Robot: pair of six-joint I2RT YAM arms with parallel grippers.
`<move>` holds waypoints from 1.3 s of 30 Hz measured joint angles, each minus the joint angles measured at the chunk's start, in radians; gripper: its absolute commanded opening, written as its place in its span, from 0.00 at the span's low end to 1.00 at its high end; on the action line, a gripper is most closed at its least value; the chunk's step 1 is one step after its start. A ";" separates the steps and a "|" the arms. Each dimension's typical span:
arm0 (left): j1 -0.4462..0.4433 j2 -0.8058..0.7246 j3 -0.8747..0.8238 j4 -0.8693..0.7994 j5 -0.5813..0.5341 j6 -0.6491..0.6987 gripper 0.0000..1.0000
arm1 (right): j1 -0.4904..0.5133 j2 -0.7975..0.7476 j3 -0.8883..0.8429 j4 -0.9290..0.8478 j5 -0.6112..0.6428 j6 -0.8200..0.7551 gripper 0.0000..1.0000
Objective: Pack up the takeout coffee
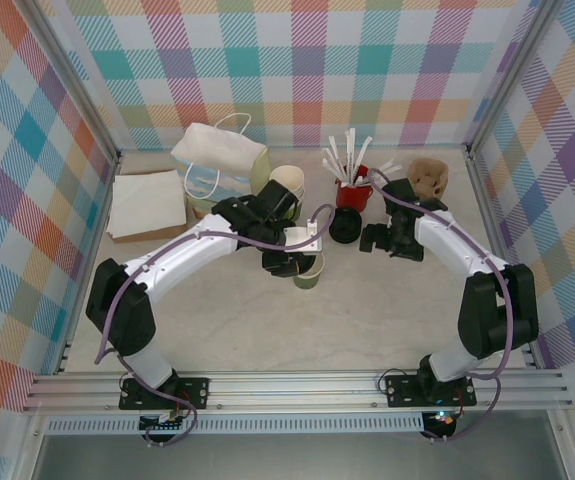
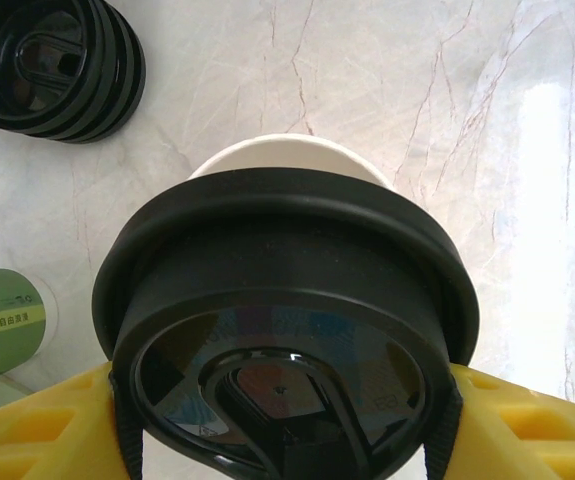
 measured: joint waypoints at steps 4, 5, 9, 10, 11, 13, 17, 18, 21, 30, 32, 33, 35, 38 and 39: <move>-0.002 0.024 0.036 -0.021 -0.010 0.006 0.61 | -0.006 0.000 -0.012 0.006 0.005 0.000 0.99; -0.002 0.029 0.041 -0.027 -0.012 0.008 0.61 | -0.007 0.000 -0.015 0.006 0.006 0.000 0.99; -0.007 0.051 0.060 -0.051 -0.021 0.021 0.61 | -0.011 0.000 -0.022 0.006 0.007 0.000 0.99; -0.010 0.056 0.062 -0.055 -0.021 0.022 0.61 | -0.011 0.000 -0.023 0.006 0.007 0.000 0.99; -0.012 0.060 0.063 -0.055 -0.021 0.022 0.61 | -0.011 0.000 -0.024 0.006 0.007 0.000 0.99; -0.016 0.065 0.068 -0.057 -0.021 0.022 0.61 | -0.011 0.000 -0.027 0.007 0.007 0.000 0.99; -0.019 0.069 0.085 -0.061 -0.021 0.023 0.61 | -0.011 0.000 -0.027 0.008 0.007 0.000 0.99; -0.020 0.071 0.090 -0.062 -0.021 0.023 0.62 | -0.011 0.000 -0.027 0.010 0.007 0.000 0.99; -0.022 0.076 0.102 -0.065 -0.020 0.023 0.62 | -0.011 0.000 -0.029 0.014 0.006 0.000 0.99; -0.022 0.110 0.113 -0.084 -0.021 0.023 0.62 | -0.011 0.000 -0.031 0.021 0.006 0.000 0.99; -0.022 0.110 0.118 -0.087 -0.021 0.023 0.62 | -0.011 0.000 -0.031 0.021 0.006 0.000 0.99; -0.022 0.110 0.122 -0.089 -0.021 0.023 0.62 | -0.011 0.000 -0.031 0.021 0.005 0.000 0.99; -0.022 0.110 0.127 -0.093 -0.021 0.023 0.62 | -0.011 0.000 -0.031 0.021 0.003 0.000 0.99; -0.023 0.111 0.130 -0.106 -0.021 0.023 0.62 | -0.011 0.000 -0.031 0.021 0.003 0.000 0.99; -0.023 0.112 0.130 -0.108 -0.021 0.024 0.62 | -0.011 0.000 -0.032 0.022 0.003 0.000 0.99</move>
